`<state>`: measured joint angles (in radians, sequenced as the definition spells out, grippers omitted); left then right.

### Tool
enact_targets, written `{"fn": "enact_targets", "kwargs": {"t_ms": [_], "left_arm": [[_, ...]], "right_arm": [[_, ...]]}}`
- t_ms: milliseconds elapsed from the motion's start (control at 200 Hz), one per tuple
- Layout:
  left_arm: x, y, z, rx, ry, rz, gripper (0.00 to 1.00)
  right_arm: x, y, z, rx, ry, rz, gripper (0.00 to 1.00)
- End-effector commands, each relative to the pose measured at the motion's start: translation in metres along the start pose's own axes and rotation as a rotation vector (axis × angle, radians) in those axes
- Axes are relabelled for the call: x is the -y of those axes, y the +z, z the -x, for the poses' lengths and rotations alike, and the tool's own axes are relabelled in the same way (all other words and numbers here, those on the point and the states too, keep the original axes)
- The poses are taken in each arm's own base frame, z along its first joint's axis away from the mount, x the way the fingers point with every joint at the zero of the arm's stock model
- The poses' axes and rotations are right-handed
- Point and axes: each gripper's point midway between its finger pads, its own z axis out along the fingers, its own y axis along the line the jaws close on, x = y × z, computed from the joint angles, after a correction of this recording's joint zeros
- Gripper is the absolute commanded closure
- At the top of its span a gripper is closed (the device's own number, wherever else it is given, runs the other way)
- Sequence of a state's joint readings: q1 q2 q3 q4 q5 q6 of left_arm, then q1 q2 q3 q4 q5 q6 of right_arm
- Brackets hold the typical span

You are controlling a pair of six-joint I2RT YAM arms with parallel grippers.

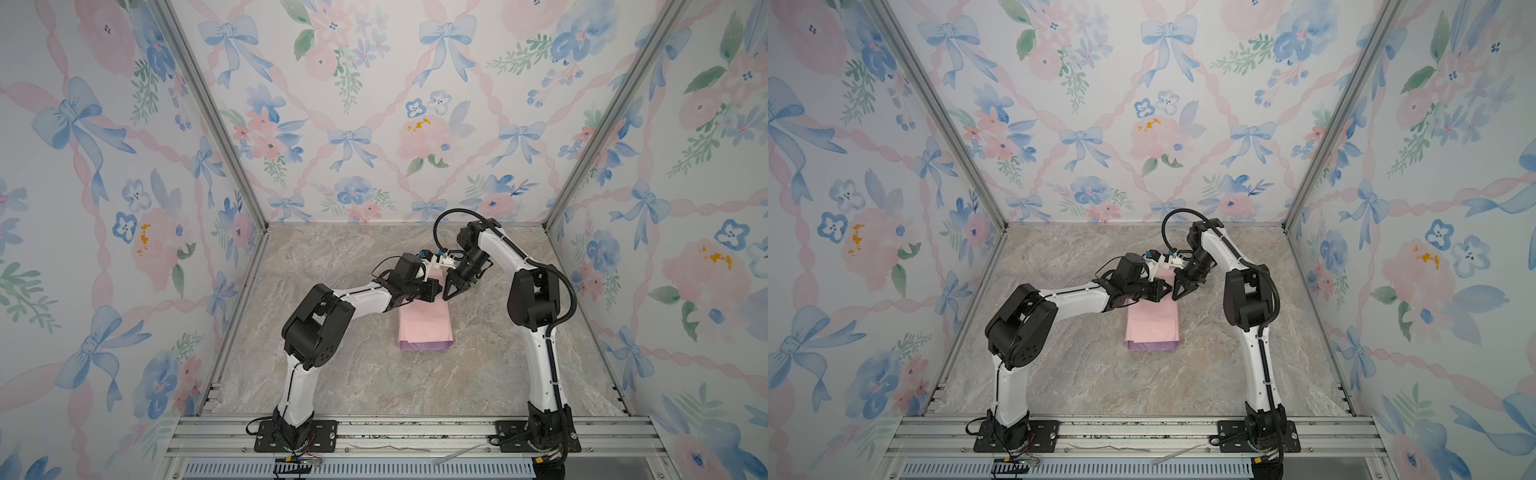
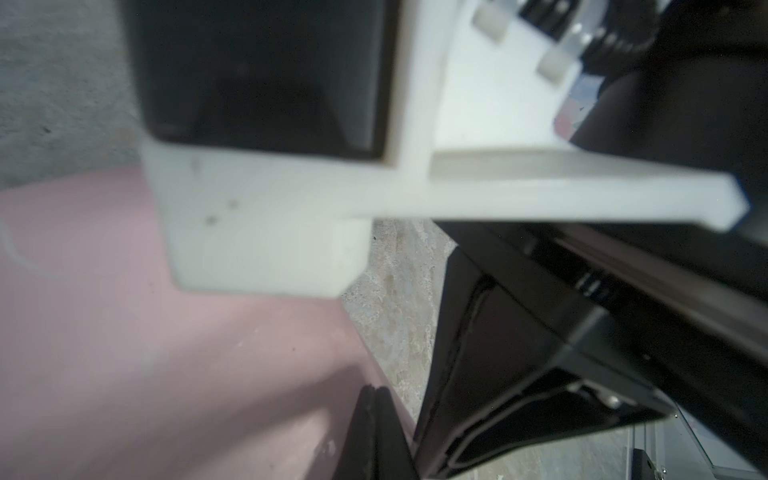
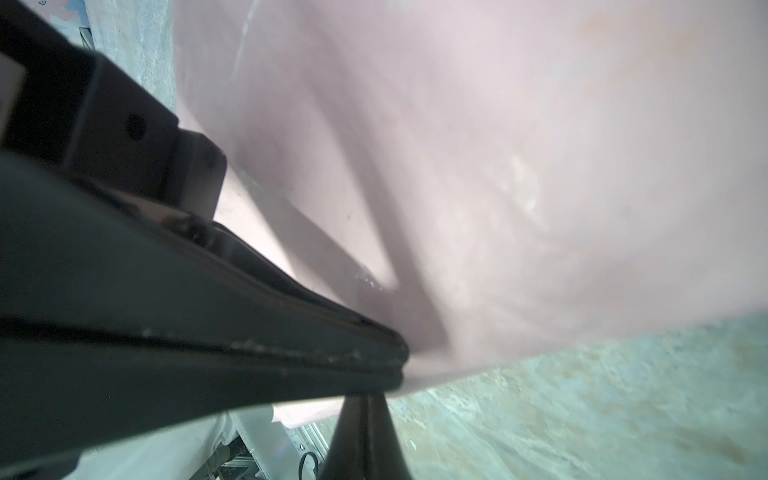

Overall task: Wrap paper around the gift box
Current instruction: 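Keep pressing the tape strip along the seam with the right gripper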

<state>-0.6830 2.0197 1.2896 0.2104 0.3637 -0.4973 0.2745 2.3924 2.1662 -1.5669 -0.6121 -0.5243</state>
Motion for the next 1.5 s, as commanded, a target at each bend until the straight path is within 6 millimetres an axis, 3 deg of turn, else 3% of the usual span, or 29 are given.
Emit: {"fn": "enact_targets", "kwargs": {"t_ms": [0,230,550,735,1495], "left_arm": [[-0.018,0.000,-0.039,-0.100,-0.013,0.066,1.00],[-0.007,-0.003,-0.026,-0.069,-0.002,0.030,0.99],[0.022,-0.018,0.012,0.024,0.041,-0.045,0.97],[0.029,-0.021,0.015,0.032,0.045,-0.074,0.97],[-0.023,-0.004,-0.042,-0.115,-0.015,0.090,1.00]], "right_arm": [[0.003,-0.001,-0.003,-0.003,0.015,-0.004,1.00],[0.005,0.002,-0.003,-0.011,0.025,0.000,1.00],[0.006,0.002,-0.002,-0.006,0.024,0.001,1.00],[0.007,0.002,-0.002,-0.007,0.025,0.000,1.00],[0.002,-0.001,-0.003,-0.001,0.020,-0.002,1.00]]}}
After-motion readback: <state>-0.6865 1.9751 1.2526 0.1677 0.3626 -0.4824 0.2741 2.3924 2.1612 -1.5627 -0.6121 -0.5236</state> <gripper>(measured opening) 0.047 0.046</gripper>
